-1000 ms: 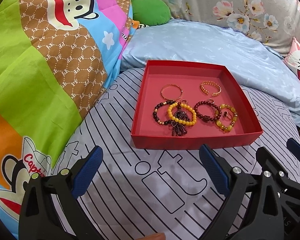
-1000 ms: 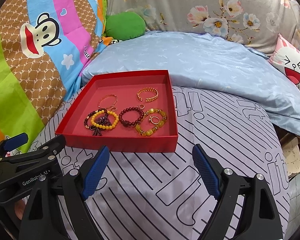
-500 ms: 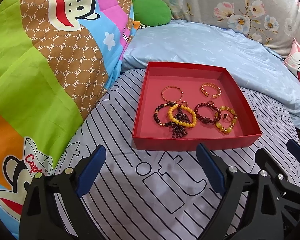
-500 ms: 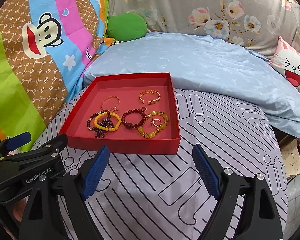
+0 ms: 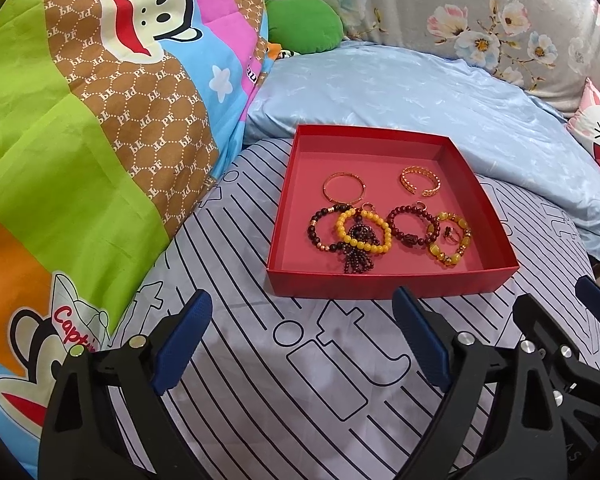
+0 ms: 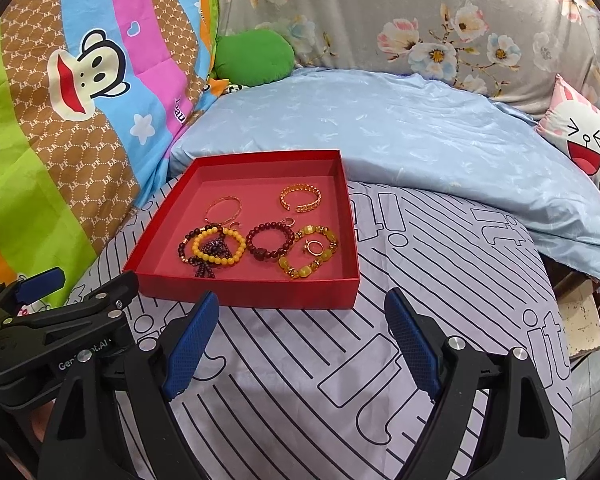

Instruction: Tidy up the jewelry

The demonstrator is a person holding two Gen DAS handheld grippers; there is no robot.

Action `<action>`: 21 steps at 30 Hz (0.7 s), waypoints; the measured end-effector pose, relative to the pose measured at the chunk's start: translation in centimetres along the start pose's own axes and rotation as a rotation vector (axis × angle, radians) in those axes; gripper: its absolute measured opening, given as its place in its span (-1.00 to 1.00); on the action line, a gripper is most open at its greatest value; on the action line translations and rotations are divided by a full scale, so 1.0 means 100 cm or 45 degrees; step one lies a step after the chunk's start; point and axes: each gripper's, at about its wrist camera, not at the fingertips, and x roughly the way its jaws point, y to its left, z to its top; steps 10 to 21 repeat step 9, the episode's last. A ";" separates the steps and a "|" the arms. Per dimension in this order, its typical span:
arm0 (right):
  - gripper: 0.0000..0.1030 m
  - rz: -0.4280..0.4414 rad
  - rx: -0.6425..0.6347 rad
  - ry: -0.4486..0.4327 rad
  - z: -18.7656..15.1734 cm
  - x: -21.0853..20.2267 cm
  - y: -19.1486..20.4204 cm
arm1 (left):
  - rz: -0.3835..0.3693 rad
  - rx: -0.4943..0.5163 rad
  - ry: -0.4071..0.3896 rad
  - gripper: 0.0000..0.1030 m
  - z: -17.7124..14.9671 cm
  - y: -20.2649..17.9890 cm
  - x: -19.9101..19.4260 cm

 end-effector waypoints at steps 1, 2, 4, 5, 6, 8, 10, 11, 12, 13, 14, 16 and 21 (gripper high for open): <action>0.59 0.000 0.000 0.000 0.000 0.000 0.000 | 0.000 0.002 -0.001 0.69 0.000 0.000 -0.001; 0.59 0.000 0.001 0.000 0.000 0.000 0.000 | 0.000 0.003 0.000 0.69 0.000 0.000 -0.002; 0.59 0.000 0.003 0.003 0.000 0.000 0.000 | 0.001 0.001 0.005 0.69 0.000 0.000 -0.002; 0.59 0.002 0.004 0.002 0.000 -0.001 0.000 | 0.001 -0.001 0.002 0.69 -0.001 0.000 -0.003; 0.59 0.000 0.003 0.001 0.000 -0.001 0.000 | 0.000 -0.002 0.001 0.69 -0.001 0.000 -0.004; 0.59 -0.001 0.003 0.003 0.000 -0.002 0.000 | -0.003 0.000 0.002 0.69 -0.001 0.000 -0.005; 0.59 -0.002 0.001 0.006 0.000 -0.002 0.000 | -0.004 0.000 0.005 0.69 -0.001 0.000 -0.004; 0.59 -0.002 0.001 0.006 0.000 -0.002 0.000 | -0.004 0.000 0.005 0.69 -0.001 0.000 -0.004; 0.59 -0.002 0.001 0.006 0.000 -0.002 0.000 | -0.004 0.000 0.005 0.69 -0.001 0.000 -0.004; 0.59 -0.002 0.001 0.006 0.000 -0.002 0.000 | -0.004 0.000 0.005 0.69 -0.001 0.000 -0.004; 0.59 -0.002 0.001 0.006 0.000 -0.002 0.000 | -0.004 0.000 0.005 0.69 -0.001 0.000 -0.004; 0.59 -0.002 0.001 0.006 0.000 -0.002 0.000 | -0.004 0.000 0.005 0.69 -0.001 0.000 -0.004; 0.59 -0.002 0.001 0.006 0.000 -0.002 0.000 | -0.004 0.000 0.005 0.69 -0.001 0.000 -0.004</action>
